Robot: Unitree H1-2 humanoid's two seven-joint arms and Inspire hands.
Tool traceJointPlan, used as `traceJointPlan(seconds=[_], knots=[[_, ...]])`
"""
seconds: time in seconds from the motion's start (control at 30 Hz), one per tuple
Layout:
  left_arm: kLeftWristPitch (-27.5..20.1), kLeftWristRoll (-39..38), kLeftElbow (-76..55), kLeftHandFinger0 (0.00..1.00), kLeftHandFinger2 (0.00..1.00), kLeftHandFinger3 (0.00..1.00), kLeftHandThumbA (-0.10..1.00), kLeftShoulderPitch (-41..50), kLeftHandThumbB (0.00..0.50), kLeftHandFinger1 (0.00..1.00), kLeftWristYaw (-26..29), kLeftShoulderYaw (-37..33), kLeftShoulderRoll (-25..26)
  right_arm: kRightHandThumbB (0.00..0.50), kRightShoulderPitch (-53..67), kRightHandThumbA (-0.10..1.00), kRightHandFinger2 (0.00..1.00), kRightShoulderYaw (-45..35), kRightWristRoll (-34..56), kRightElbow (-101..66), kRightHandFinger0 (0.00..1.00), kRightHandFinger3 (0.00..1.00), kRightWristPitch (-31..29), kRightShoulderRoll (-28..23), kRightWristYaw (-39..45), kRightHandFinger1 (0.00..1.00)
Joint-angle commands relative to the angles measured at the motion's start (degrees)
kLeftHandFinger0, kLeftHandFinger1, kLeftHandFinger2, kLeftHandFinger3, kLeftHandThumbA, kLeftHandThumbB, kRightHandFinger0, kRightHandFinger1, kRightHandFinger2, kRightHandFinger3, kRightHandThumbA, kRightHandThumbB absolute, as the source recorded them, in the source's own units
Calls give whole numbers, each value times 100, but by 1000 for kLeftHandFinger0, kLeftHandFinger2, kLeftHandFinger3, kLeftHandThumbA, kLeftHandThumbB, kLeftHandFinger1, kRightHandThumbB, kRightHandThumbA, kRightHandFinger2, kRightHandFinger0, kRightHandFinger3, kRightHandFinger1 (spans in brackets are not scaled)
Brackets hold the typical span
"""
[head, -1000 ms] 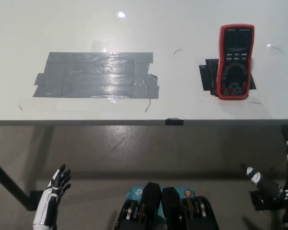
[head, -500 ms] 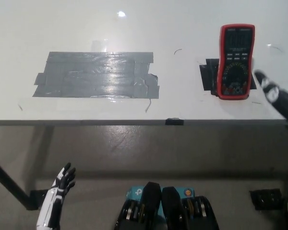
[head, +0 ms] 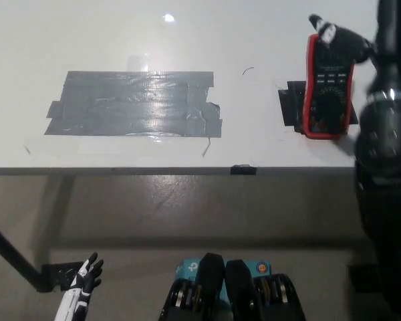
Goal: The robot first picks the multimeter with right hand and then unfolds the black stand on the back of it using left hand
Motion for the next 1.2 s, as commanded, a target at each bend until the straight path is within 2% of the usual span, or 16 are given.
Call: traceJointPlan(seconds=[0.0, 0.07, 0.1, 0.13, 0.33, 0.43, 0.8, 0.9, 1.07, 1.17], knots=[[-357, 220, -61, 1000, 1000, 1000, 1000, -16, 244, 1000, 87, -32, 103, 428, -725, 895, 1000, -27, -117, 751, 1000, 1000, 565, -105, -191, 1000], [-385, 252, -45, 1000, 1000, 1000, 1000, -51, 242, 1000, 72, -42, 121, 435, -967, 896, 1000, -66, -66, 1190, 1000, 1000, 649, -121, -293, 1000], [-387, 270, -48, 1000, 1000, 1000, 1000, -54, 243, 1000, 74, -44, 125, 407, -1018, 864, 1000, -72, -49, 1294, 1000, 1000, 667, -125, -313, 1000], [-387, 283, -60, 1000, 1000, 1000, 1000, -58, 241, 1000, 73, -45, 125, 443, -1149, 884, 1000, -109, 22, 1551, 1000, 1000, 708, -124, -348, 1000], [-350, 314, -93, 1000, 1000, 1000, 1000, -66, 237, 1000, 52, -52, 115, 452, -1578, 871, 1000, -243, 306, 2586, 1000, 1000, 630, -175, -452, 1000], [-335, 344, -109, 1000, 1000, 1000, 1000, -94, 231, 1000, 57, -42, 126, 461, -1717, 906, 1000, -235, 268, 2908, 1000, 1000, 927, -193, -538, 1000], [-330, 227, -50, 1000, 1000, 1000, 1000, -173, 216, 1000, -3, -32, 147, 469, -1628, 954, 1000, -509, 741, 3068, 1000, 1000, 1114, -46, -634, 1000], [-333, 250, -42, 1000, 1000, 1000, 1000, -172, 221, 1000, 4, -38, 152, 498, -1643, 980, 1000, -541, 864, 3181, 1000, 1000, 1184, 10, -585, 1000], [-356, 337, -22, 1000, 1000, 1000, 1000, -227, 222, 1000, 44, -41, 166, 500, -1694, 915, 1000, -644, 1160, 3345, 1000, 1000, 1190, 135, -546, 1000], [-319, 324, -45, 1000, 1000, 1000, 1000, -210, 221, 1000, 24, -41, 168, 500, -1694, 938, 1000, -659, 1276, 3499, 1000, 1000, 1237, 191, -499, 1000]])
